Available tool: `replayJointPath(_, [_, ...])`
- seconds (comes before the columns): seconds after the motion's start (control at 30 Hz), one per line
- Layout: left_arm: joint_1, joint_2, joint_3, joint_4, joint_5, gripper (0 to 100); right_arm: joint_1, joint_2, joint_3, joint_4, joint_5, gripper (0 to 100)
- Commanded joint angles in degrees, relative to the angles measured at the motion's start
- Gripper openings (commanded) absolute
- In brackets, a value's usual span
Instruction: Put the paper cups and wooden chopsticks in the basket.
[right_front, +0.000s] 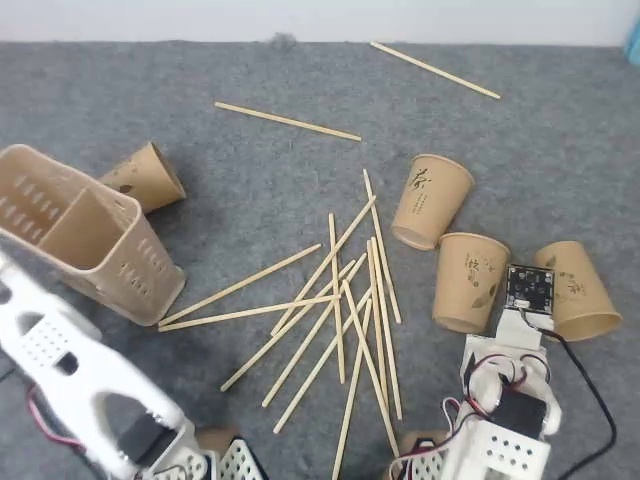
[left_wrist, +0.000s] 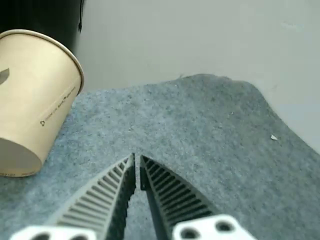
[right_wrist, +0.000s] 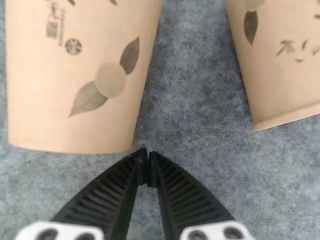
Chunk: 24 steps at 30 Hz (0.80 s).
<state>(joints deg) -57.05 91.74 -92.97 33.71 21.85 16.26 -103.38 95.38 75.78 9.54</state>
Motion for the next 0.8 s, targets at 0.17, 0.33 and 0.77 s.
replayJointPath(0.17, [-7.3,-17.67,-2.86,18.29,-0.53,2,0.75,-0.75,1.05,-0.66,0.7,0.8])
replayJointPath(0.33, [-13.1,-15.56,-1.36,13.63,-0.7,5,0.84,-0.75,1.05,-0.66,0.7,0.8])
replayJointPath(0.77, [-12.4,4.66,0.04,-17.93,-0.79,16,0.84,-0.75,1.05,-0.66,0.62,0.8])
